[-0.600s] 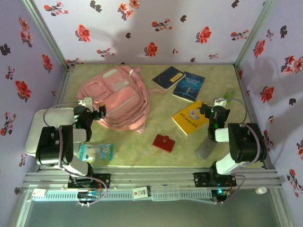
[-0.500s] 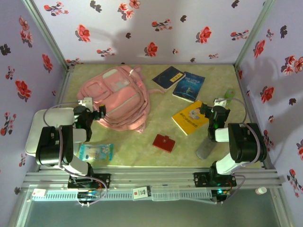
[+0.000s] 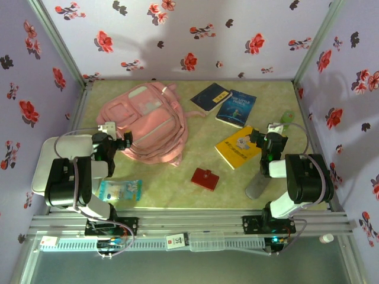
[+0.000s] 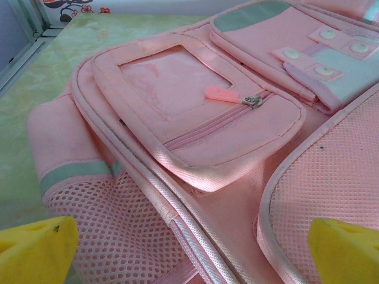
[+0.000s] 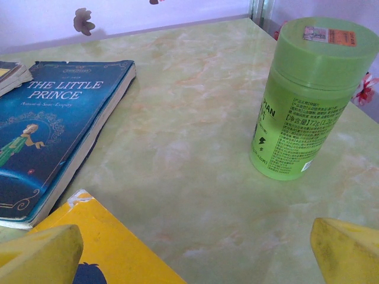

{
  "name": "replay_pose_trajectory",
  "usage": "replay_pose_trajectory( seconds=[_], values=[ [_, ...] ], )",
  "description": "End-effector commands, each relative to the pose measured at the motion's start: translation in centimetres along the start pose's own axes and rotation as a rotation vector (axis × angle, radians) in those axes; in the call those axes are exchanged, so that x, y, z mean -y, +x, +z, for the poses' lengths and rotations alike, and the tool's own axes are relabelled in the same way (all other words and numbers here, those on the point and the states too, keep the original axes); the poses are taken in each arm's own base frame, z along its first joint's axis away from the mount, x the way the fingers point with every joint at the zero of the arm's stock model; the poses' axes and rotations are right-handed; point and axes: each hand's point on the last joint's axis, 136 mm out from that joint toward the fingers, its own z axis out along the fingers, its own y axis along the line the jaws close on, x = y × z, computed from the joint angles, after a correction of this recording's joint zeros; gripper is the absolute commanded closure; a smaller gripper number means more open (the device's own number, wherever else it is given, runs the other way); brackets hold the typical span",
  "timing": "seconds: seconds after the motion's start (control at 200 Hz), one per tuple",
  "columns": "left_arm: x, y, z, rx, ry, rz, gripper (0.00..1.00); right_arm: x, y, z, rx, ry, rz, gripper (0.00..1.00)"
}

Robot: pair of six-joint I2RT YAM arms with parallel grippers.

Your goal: Pack books, pencil case, and school supplies into a backpack

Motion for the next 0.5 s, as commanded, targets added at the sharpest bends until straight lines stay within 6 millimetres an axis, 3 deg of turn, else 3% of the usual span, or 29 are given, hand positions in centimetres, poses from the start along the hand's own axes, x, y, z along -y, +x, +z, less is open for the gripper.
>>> replay_pose_trajectory(
  seconds=[0.0, 0.495],
  values=[
    [-0.81, -0.99, 0.24, 0.031, -0.041, 0.003, 0.0, -0.17, -0.86, 0.3, 0.017, -0.005, 0.022, 0.01],
    [-1.13, -1.09, -0.46, 0.073, -0.051, -0.006, 0.0, -0.69, -1.49, -0.05, 0.023, -0.037, 0.015, 0.01]
  ],
)
